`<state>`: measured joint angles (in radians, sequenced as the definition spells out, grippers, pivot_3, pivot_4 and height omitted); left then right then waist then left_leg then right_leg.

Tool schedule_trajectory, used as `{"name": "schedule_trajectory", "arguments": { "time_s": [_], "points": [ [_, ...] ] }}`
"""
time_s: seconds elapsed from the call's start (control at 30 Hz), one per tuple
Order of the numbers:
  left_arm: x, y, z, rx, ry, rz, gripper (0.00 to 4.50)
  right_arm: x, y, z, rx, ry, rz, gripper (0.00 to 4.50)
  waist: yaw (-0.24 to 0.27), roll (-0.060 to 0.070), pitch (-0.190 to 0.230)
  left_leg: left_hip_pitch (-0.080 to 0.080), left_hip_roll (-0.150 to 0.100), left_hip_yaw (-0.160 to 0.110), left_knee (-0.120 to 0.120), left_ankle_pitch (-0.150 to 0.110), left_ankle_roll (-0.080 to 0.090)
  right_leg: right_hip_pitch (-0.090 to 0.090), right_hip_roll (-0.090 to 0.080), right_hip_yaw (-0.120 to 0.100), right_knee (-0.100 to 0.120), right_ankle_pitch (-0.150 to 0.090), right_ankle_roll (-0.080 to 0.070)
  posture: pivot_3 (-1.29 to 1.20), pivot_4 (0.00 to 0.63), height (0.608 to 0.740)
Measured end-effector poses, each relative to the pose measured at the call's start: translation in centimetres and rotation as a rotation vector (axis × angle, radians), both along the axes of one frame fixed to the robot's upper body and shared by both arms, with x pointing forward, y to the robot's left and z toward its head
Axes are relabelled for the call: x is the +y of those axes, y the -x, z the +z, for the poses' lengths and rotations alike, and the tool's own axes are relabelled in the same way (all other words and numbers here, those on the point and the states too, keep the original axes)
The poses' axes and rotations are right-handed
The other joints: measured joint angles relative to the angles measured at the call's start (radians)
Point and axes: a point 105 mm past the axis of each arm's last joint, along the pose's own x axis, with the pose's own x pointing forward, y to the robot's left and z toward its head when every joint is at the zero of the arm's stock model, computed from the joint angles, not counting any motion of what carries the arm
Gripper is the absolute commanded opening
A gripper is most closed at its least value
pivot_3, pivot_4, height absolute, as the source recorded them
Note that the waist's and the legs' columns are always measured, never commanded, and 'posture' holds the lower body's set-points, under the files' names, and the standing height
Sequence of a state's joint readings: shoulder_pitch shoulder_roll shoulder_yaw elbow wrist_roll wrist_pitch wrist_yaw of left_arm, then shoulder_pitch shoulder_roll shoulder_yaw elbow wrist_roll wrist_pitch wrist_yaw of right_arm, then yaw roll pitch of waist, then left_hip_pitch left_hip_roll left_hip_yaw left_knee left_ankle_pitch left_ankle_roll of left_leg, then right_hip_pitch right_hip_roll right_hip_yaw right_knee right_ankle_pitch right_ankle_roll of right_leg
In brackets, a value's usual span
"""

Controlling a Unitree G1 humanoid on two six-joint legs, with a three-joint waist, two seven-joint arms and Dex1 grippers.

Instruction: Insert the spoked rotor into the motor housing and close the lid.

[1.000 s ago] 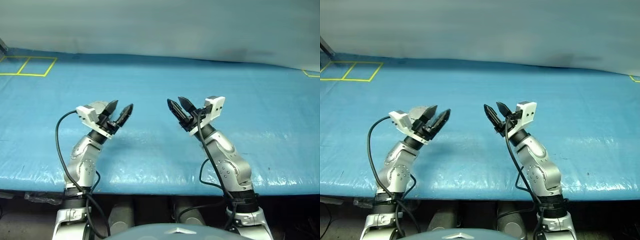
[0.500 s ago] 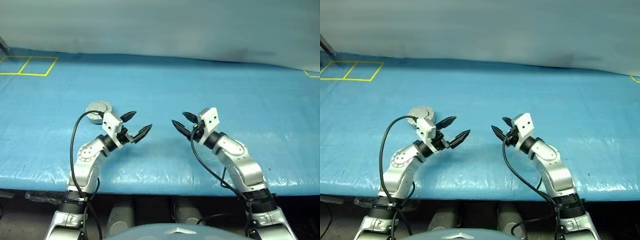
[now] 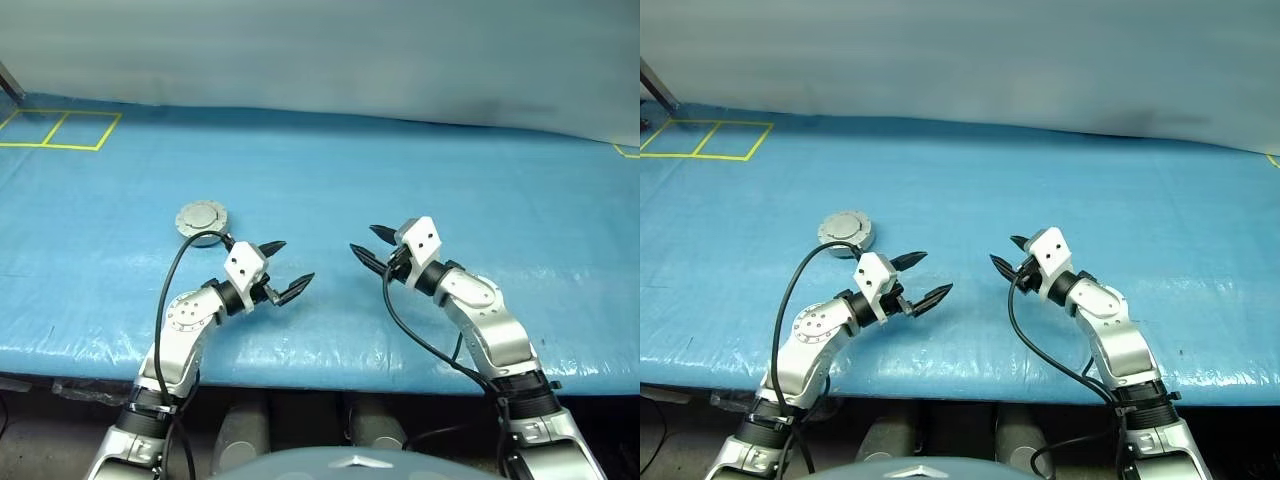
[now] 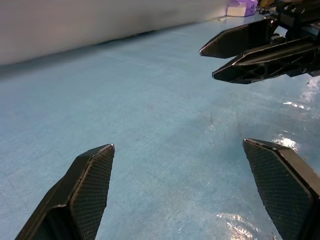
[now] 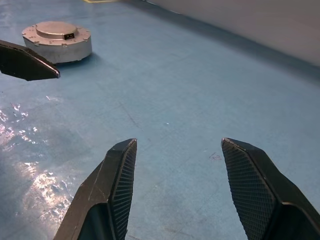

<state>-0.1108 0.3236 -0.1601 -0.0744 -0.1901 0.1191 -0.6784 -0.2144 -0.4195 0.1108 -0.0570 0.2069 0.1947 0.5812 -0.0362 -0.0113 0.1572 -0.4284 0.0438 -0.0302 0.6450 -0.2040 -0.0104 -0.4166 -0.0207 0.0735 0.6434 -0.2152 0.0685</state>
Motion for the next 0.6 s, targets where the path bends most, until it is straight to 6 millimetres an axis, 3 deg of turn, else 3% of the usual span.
{"name": "schedule_trajectory", "arguments": {
  "time_s": [0.6],
  "points": [
    [-0.17,-0.29,-0.06,-0.014,-0.026,0.017,4.46,-0.17,-0.15,-0.11,-0.020,0.033,-0.017,2.87,0.000,0.000,0.000,0.000,0.000,0.000,0.000,0.000,0.000,0.000,0.000,0.000,0.000,0.000,0.000,0.00,0.150,0.740]
  ]
}}
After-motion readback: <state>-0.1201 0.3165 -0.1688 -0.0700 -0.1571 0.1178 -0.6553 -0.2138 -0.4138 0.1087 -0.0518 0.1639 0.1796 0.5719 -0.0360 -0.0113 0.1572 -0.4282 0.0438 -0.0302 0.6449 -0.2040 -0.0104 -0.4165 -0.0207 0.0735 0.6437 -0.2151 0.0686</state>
